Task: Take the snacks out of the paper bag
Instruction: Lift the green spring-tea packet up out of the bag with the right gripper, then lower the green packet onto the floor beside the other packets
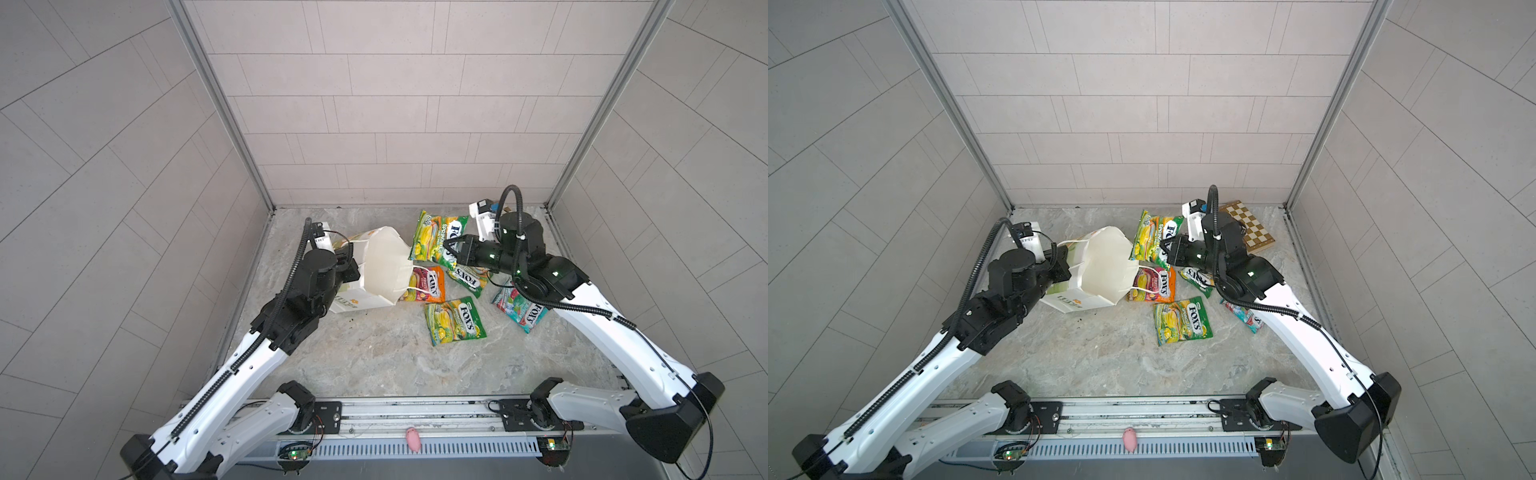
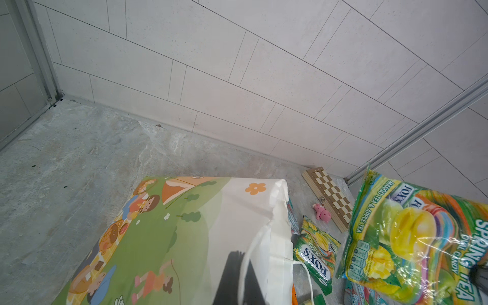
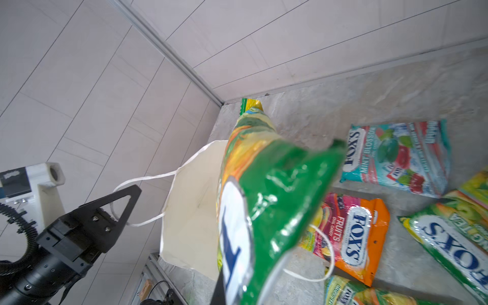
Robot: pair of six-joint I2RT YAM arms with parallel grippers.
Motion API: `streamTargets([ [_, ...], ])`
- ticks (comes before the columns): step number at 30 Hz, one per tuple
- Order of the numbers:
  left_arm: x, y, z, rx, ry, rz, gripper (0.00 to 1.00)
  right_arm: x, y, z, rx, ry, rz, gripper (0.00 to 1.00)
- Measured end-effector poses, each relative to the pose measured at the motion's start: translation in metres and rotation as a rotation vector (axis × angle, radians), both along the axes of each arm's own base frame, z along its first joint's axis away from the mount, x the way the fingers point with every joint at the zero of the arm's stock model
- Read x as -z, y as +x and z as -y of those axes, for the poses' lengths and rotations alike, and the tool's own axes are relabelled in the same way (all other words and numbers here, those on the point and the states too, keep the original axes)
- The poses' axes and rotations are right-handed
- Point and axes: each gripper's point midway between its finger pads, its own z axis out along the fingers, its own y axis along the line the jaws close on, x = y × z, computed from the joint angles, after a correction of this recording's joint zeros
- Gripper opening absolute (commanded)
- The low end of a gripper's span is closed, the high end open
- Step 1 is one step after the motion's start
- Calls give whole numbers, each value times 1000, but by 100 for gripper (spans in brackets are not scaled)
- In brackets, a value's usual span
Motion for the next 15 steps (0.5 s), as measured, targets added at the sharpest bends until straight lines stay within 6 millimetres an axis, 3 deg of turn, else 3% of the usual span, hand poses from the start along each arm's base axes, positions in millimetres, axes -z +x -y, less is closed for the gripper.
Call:
streamTargets([
  [8, -4, -5, -11, -40, 19, 8, 0, 38, -9, 61, 109, -113, -92, 0],
  [12, -9, -7, -18, -64, 16, 26, 0, 59, -23, 74, 96, -189, -152, 0],
  [15, -12, -8, -21, -76, 14, 36, 0, 79, -37, 72, 45, -211, -208, 0],
])
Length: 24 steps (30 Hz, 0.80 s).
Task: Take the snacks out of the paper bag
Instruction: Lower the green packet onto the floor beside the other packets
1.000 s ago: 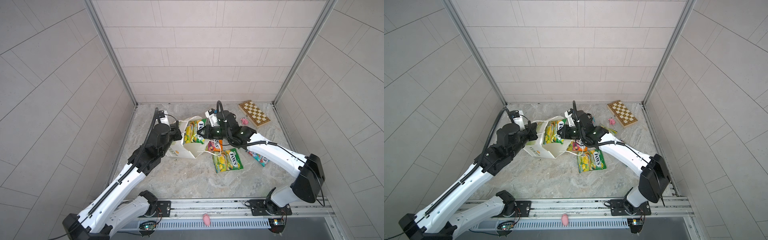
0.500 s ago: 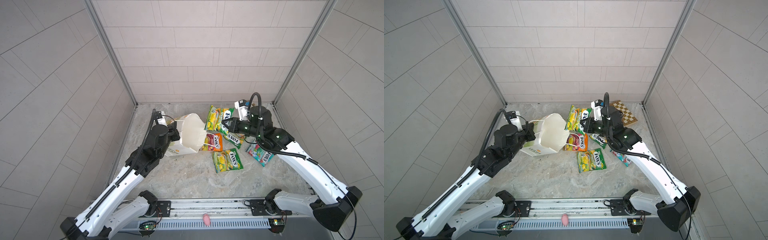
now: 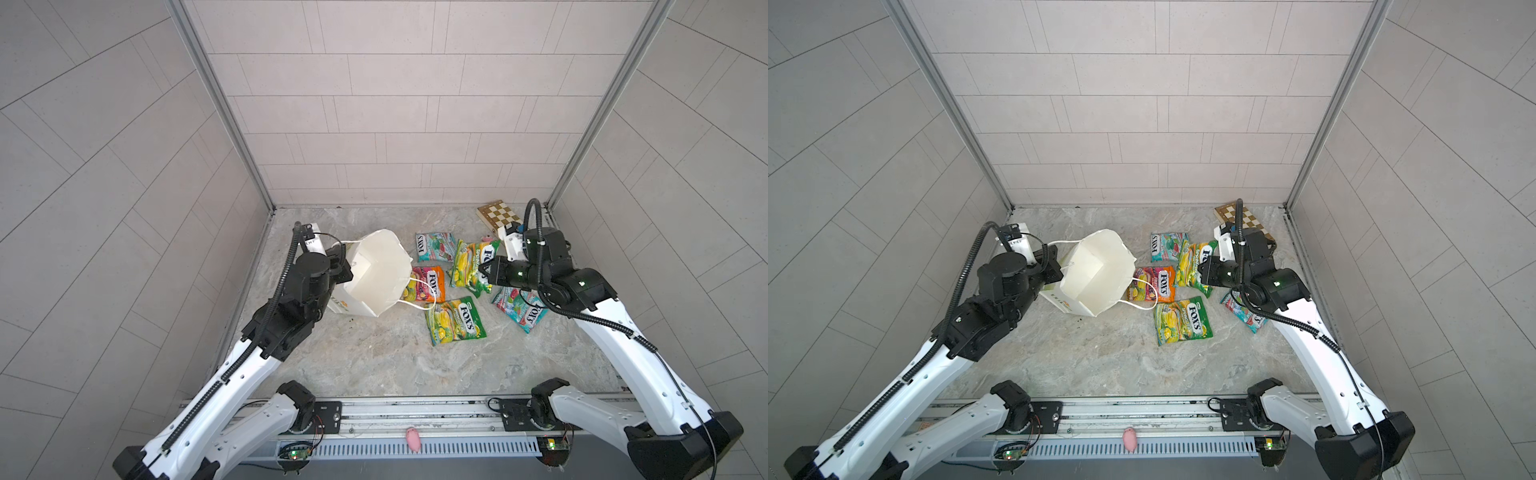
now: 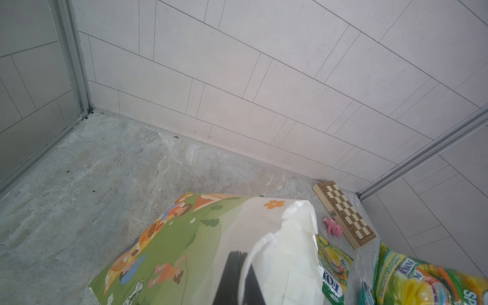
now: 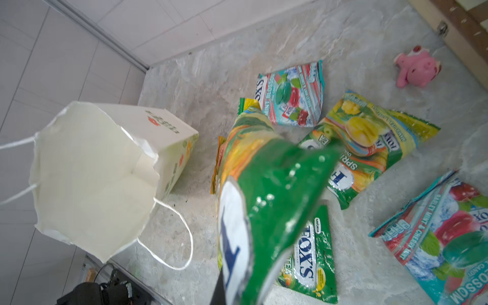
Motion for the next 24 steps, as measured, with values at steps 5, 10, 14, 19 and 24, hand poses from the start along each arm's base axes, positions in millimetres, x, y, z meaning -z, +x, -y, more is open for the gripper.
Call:
streamTargets([
  [5, -2, 0, -3, -12, -2, 9, 0, 44, -24, -14, -84, 33, -128, 0],
  [10, -6, -1, -5, -21, -7, 22, 0, 79, -46, -46, -191, 76, -217, 0],
  [14, -8, -1, -4, -20, -13, 30, 0, 99, -51, -78, -260, 115, -252, 0],
  [19, -9, -1, -4, -19, -14, 32, 0, 118, -49, -108, -300, 156, -285, 0],
  [24, -9, -1, -3, -16, -15, 32, 0, 140, -46, -135, -338, 175, -332, 0],
])
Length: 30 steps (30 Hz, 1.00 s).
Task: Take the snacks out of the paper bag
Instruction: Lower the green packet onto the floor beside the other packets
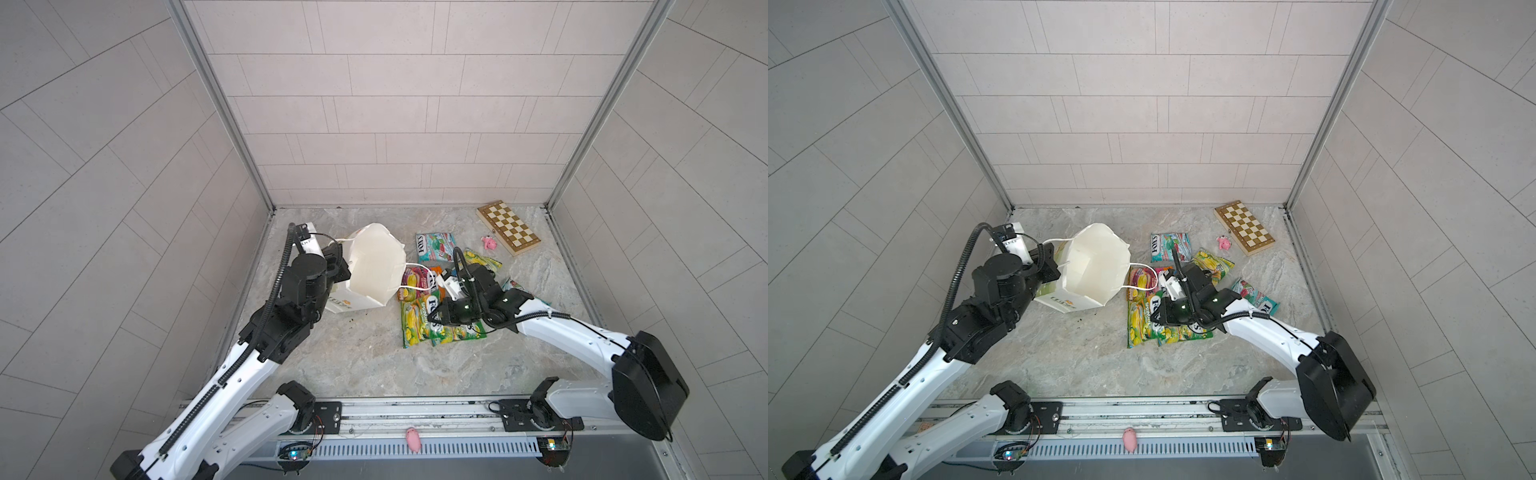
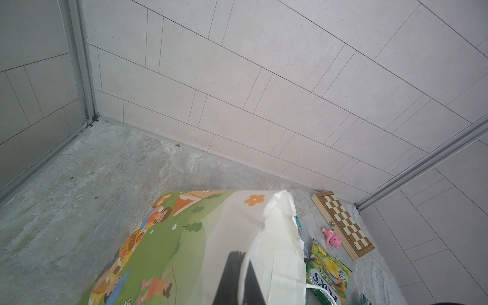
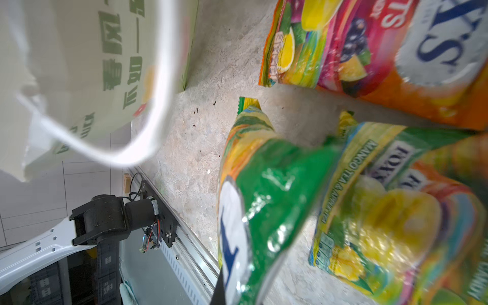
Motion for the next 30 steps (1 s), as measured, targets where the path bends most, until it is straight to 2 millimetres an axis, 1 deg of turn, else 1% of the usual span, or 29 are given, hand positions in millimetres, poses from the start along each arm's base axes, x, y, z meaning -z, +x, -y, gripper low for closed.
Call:
streamTargets([
  [5, 0, 0, 0, 2, 0, 0, 0, 19, -3, -19, -29, -1, -39, 0],
  [9, 0, 0, 0, 3, 0, -1, 0, 24, -3, -31, -37, 16, -39, 0],
  [17, 0, 0, 2, 12, -2, -2, 0, 34, 1, -40, -37, 24, -44, 1],
  [18, 0, 0, 2, 14, -3, -2, 0, 35, 1, -41, -37, 23, -45, 4],
  [20, 1, 0, 3, 17, -3, -3, 0, 38, 2, -41, -36, 22, -49, 15],
  [23, 1, 0, 3, 18, -3, -4, 0, 41, 1, -42, -32, 14, -55, 28],
  [27, 1, 0, 4, 20, -4, -4, 0, 43, 1, -41, -37, -1, -44, 37],
  [30, 1, 0, 4, 20, -3, -5, 0, 49, -1, -36, -37, -41, -45, 44],
])
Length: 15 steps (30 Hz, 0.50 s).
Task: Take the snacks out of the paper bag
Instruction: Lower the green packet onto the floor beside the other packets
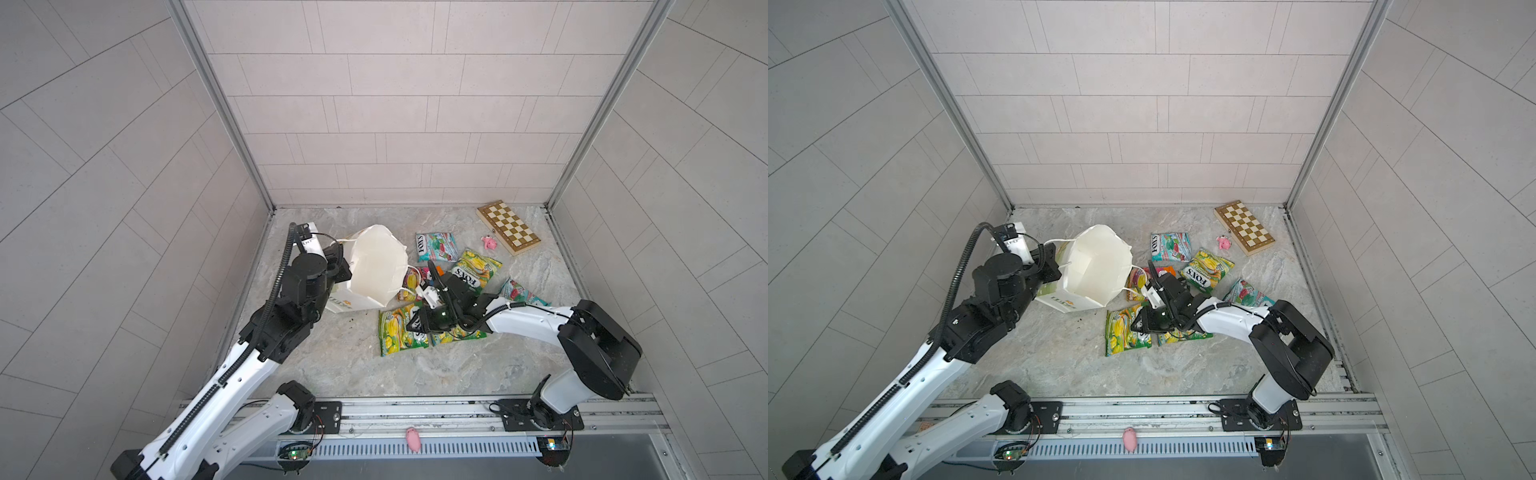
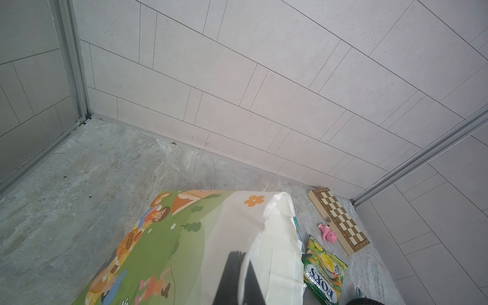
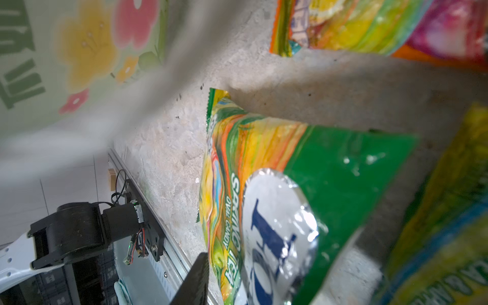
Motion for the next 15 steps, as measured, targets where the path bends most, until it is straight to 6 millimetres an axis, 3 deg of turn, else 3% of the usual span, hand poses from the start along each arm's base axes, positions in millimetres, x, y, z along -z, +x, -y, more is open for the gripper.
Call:
streamTargets([
  [5, 1, 1, 1, 2, 1, -3, 0, 4, 0, 9, -4, -88, 20, 53],
  [15, 3, 3, 4, 11, 4, -11, 0, -14, 5, 28, -15, -225, 107, 55],
])
